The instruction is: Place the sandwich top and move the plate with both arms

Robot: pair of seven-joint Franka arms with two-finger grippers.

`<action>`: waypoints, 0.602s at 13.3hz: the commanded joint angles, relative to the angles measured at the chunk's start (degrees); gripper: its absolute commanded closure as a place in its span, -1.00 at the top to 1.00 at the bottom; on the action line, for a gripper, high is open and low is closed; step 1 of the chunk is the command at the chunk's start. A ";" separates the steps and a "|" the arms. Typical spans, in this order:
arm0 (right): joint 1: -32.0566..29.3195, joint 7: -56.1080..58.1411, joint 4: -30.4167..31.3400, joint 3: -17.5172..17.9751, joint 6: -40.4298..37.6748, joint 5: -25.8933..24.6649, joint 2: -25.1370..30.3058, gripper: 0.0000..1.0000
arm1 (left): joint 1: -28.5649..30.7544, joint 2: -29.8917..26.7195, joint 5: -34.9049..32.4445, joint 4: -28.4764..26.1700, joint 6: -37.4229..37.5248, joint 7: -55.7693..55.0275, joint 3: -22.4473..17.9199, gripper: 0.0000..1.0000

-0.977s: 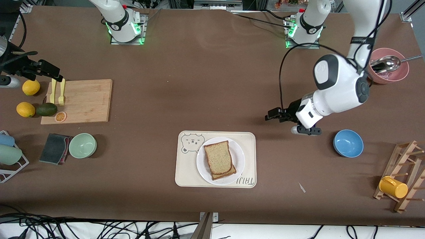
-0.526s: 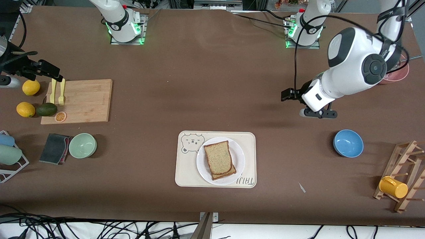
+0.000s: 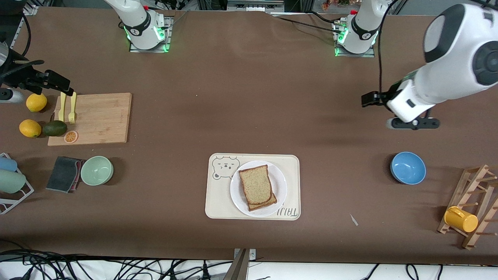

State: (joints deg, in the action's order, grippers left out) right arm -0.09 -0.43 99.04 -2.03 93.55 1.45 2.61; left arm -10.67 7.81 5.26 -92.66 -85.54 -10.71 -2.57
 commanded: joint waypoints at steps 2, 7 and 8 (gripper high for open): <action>-0.35 -0.01 -0.87 0.27 -0.83 -0.39 0.02 1.00 | -0.15 -0.77 -4.12 3.71 3.37 2.52 -2.08 0.98; -0.35 0.08 -0.95 0.27 -0.83 -0.48 0.02 1.00 | 0.38 -0.86 -4.21 4.33 1.62 4.38 -3.41 0.99; -0.26 0.08 -0.95 0.36 -0.83 -0.48 0.02 1.00 | 0.64 -0.86 -4.21 4.25 0.04 4.38 -3.41 0.99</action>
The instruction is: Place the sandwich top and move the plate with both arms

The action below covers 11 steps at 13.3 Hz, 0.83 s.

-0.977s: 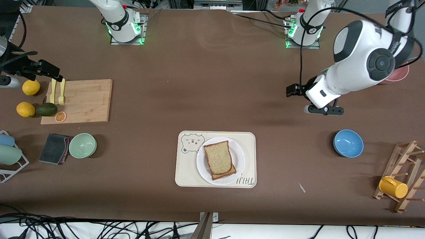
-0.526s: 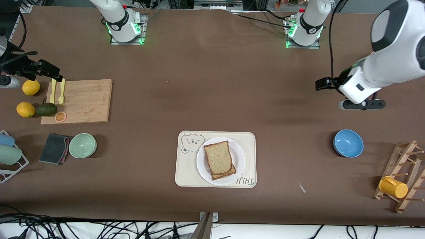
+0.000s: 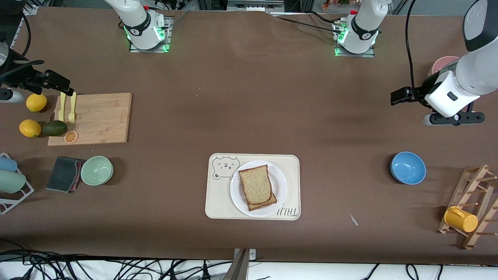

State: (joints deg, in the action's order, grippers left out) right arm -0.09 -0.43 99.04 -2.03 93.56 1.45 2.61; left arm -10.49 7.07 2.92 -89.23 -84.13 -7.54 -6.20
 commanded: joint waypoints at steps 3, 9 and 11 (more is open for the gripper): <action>-0.35 0.08 -0.87 0.27 -0.83 -0.39 0.02 1.00 | 0.47 0.05 -1.87 0.63 -2.70 1.22 0.23 0.99; -0.35 0.25 -0.87 0.27 -0.83 -1.18 0.29 1.00 | 1.35 0.05 -1.87 0.72 -3.85 1.22 0.23 0.99; -0.35 0.25 -0.95 0.27 -0.74 -1.18 0.20 1.00 | 1.35 0.05 -1.87 0.90 -3.68 1.22 0.23 0.99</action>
